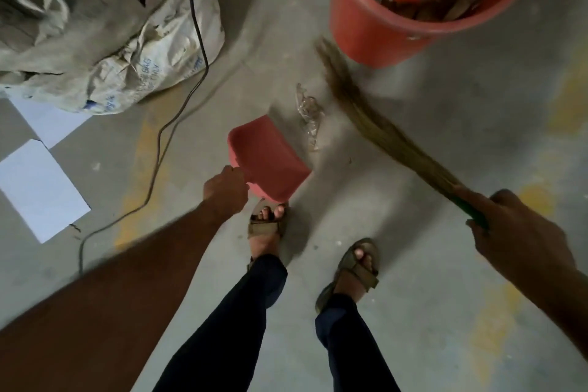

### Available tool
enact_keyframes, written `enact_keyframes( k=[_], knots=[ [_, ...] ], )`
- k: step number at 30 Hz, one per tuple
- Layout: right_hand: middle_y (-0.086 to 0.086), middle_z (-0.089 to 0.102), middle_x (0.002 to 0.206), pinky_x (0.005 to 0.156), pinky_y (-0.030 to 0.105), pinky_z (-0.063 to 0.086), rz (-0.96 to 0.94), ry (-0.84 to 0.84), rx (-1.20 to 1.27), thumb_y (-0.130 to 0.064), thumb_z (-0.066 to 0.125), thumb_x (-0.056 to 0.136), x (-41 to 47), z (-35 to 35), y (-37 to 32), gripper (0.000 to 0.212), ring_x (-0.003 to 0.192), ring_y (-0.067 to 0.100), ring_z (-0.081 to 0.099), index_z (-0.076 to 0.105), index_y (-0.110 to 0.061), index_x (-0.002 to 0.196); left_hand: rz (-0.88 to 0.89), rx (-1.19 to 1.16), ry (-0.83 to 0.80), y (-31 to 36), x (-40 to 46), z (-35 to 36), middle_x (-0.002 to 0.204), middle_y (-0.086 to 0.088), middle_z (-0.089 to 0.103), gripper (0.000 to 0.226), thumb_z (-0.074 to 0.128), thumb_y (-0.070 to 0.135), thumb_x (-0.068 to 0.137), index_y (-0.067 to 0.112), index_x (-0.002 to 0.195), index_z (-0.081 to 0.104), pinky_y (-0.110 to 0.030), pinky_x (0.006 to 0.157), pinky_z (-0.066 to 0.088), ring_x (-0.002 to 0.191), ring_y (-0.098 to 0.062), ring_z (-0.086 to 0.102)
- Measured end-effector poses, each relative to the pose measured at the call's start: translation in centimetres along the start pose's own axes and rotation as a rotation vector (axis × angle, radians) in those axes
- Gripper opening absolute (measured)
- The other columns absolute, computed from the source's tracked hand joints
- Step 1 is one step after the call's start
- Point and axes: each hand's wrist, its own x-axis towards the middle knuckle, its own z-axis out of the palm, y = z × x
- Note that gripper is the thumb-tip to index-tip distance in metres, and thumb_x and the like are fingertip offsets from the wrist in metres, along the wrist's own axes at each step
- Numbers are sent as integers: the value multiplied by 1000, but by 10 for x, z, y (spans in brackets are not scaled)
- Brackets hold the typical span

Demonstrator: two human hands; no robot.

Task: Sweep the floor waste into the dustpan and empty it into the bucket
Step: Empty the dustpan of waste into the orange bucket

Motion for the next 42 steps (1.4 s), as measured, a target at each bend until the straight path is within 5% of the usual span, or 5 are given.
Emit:
enact_keyframes(
  k=[14,28,35,39,42],
  knots=[
    [6,58,90,37,22,36,-338,-43,-16,-4,86,64,-25,45,52,74,47,15,46,66,-19,133,3,-167,95,34,34,14,129,-8,59,35,56,34,100,17,131,54,-44,92,52,114,-31,61],
    [2,59,88,36,26,47,-121,-134,309,-7,92,53,-196,-19,54,103,47,14,53,49,-44,139,73,-351,230,40,-100,-32,125,-14,60,42,60,29,99,10,135,54,-42,89,47,111,-35,61],
    [-3,56,83,53,16,48,-138,148,451,-64,15,102,-252,-97,71,46,66,5,54,28,-62,146,189,-383,388,94,-170,-145,118,-6,61,38,53,35,101,21,137,53,-34,79,50,99,-24,62],
    [1,65,85,60,15,47,-143,349,359,-56,39,102,-250,-140,82,52,63,12,61,24,-56,152,199,-355,483,145,-172,-240,105,-7,62,28,53,35,98,19,120,59,-33,70,43,94,-29,64],
    [6,62,90,51,32,55,34,354,381,-12,90,65,-240,-177,79,103,58,22,59,40,-49,146,145,-162,537,188,-167,-307,117,-12,63,28,53,25,99,13,123,60,-43,83,51,108,-33,64]
  ],
)
